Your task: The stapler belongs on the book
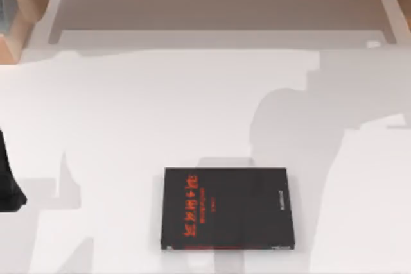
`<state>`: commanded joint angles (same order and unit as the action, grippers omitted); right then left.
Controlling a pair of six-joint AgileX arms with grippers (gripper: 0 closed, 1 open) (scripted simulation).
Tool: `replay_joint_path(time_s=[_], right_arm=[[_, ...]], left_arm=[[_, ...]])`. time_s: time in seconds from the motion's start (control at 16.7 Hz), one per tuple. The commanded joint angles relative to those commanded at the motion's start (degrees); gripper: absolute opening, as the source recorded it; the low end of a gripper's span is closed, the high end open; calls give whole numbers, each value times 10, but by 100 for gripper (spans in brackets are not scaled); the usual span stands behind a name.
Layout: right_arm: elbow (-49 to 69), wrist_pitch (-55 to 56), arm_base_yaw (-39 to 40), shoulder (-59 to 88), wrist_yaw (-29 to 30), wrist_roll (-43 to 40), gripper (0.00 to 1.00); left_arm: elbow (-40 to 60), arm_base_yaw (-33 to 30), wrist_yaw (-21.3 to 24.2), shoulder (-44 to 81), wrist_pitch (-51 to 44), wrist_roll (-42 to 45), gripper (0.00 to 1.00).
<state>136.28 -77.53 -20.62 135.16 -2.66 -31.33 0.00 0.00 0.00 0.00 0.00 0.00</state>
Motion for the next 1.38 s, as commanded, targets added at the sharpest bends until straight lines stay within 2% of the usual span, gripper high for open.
replay_joint_path(time_s=[0.24,0.48,0.96,1.38], right_arm=[[134,-70,-12,133,-1,-27,100],[193,-95,-13,187,-2,-38,100],[181,-86,-11,186,-2,-37,100],[95,-24,-12,161,-3,-38,100]], left_arm=[[0,0,0,0,0,0,100],[0,0,0,0,0,0,100],[0,0,0,0,0,0,100],[0,0,0,0,0,0,100]])
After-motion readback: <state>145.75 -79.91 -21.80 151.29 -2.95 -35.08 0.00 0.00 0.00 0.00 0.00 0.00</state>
